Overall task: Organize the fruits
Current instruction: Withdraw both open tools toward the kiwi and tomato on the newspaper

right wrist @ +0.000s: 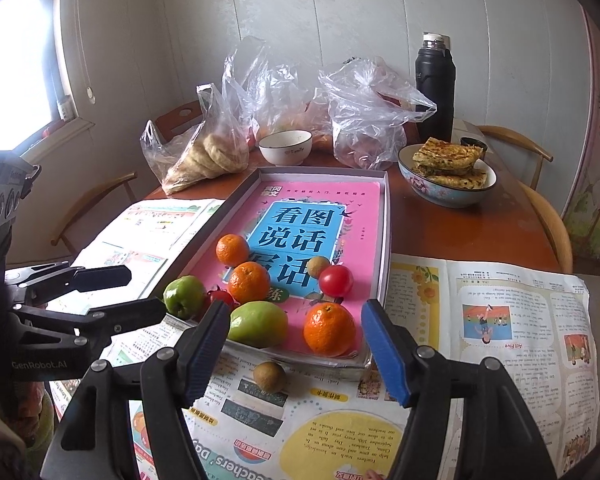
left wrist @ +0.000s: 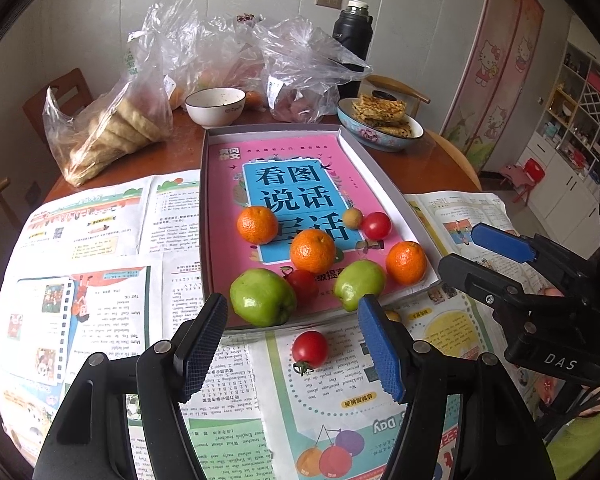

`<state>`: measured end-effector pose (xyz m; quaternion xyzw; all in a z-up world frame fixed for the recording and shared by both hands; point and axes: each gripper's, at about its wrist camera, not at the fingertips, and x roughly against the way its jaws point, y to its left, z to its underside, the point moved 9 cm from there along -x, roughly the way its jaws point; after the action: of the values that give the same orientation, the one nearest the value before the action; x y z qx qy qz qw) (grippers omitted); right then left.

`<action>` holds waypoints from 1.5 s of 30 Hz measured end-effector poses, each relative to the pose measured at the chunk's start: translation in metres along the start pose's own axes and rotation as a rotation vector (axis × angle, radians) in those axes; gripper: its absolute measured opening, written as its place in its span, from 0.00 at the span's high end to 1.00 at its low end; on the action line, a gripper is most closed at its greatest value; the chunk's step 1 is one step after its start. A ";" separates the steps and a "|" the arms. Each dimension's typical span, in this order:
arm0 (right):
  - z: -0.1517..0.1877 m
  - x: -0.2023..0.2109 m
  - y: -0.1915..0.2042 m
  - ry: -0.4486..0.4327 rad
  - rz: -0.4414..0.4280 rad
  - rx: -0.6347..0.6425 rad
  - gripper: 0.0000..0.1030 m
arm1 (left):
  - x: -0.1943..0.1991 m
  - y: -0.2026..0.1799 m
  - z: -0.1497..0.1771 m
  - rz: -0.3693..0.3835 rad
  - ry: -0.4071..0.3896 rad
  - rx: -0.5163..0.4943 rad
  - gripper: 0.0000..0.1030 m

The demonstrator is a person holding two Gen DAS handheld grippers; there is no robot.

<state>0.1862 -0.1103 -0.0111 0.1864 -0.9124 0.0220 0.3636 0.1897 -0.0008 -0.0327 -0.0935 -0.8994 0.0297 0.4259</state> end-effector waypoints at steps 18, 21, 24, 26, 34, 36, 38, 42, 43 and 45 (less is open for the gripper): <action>0.022 0.001 0.010 0.026 -0.014 0.001 0.34 | 0.002 0.000 0.016 0.001 0.017 -0.010 0.33; 0.029 0.000 0.011 0.036 -0.018 -0.002 0.33 | 0.001 -0.002 0.019 0.001 0.022 -0.015 0.33; 0.033 -0.002 0.011 0.044 -0.019 -0.004 0.33 | 0.000 -0.003 0.022 0.001 0.029 -0.018 0.33; 0.037 -0.004 0.010 0.052 -0.020 -0.005 0.33 | -0.001 -0.003 0.024 0.000 0.033 -0.019 0.33; 0.052 -0.012 0.011 0.084 -0.023 -0.009 0.32 | -0.009 -0.001 0.036 0.006 0.067 -0.015 0.33; 0.055 -0.014 0.012 0.090 -0.021 -0.002 0.31 | -0.012 -0.002 0.040 0.010 0.075 -0.018 0.33; 0.057 -0.016 0.012 0.093 -0.010 0.006 0.31 | -0.014 -0.003 0.043 0.010 0.083 -0.022 0.33; 0.062 -0.022 0.014 0.111 -0.015 0.008 0.31 | -0.020 -0.003 0.047 0.011 0.096 -0.021 0.33; 0.063 -0.024 0.015 0.116 -0.015 0.010 0.31 | -0.022 -0.003 0.048 0.012 0.101 -0.020 0.33; 0.066 -0.028 0.018 0.127 -0.017 0.018 0.31 | -0.025 -0.003 0.048 0.013 0.106 -0.018 0.33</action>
<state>0.1555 -0.0963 -0.0769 0.1954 -0.8858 0.0387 0.4192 0.1672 -0.0071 -0.0818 -0.1045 -0.8753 0.0192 0.4718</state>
